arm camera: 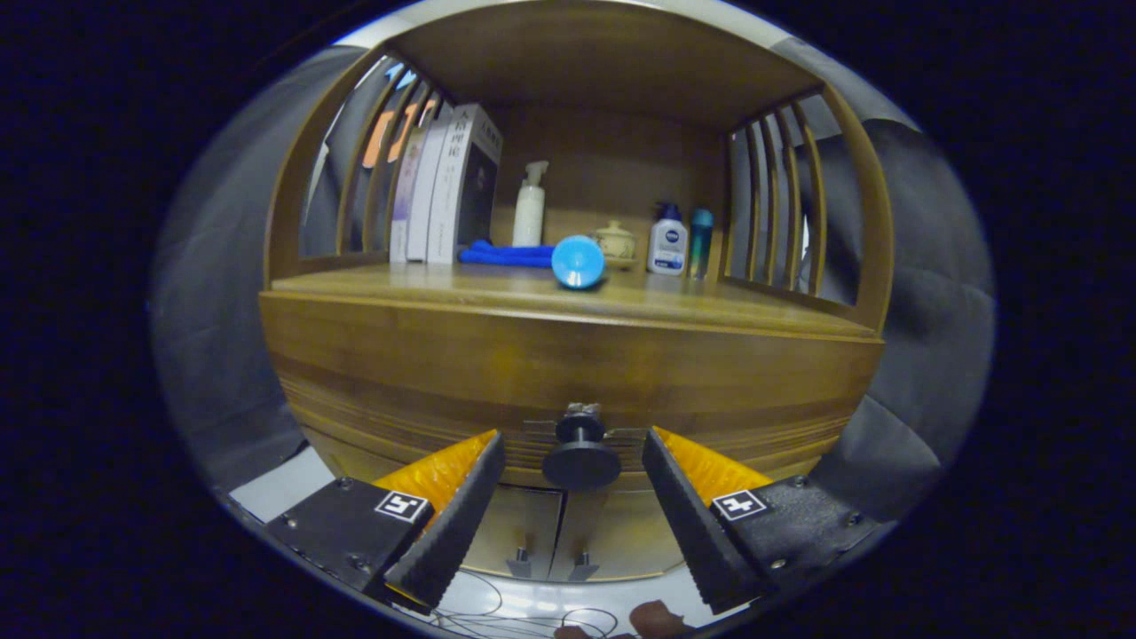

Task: Pull open the drawer, take out the items inside it, and place them on the countertop above the cabinet.

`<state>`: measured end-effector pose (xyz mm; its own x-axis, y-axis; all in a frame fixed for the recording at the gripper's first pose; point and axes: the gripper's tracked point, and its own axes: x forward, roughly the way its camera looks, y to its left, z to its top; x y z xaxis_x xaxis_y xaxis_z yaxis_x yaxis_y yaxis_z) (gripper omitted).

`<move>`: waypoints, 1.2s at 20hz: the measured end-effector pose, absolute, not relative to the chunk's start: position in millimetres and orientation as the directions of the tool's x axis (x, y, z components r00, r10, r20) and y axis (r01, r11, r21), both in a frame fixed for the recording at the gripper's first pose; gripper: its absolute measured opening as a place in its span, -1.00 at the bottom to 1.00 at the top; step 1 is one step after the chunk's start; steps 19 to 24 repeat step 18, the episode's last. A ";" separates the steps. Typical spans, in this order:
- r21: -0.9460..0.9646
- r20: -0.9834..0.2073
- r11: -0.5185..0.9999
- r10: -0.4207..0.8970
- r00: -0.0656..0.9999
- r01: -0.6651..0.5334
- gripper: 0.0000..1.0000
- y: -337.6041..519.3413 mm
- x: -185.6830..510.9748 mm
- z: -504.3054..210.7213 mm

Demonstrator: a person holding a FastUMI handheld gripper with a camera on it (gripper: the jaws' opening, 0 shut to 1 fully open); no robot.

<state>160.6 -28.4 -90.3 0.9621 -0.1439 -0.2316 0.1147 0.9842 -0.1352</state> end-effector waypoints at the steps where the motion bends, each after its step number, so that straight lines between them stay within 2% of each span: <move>1: -0.128 -0.211 0.987 -0.125 0.970 0.099 1.00 -23.2 149.3 -80.7; 15: -0.062 -0.042 0.998 0.025 0.999 -0.027 1.00 20.7 -47.1 30.1; 24: -0.065 -0.007 0.997 0.028 1.000 -0.029 1.00 20.1 -63.6 45.5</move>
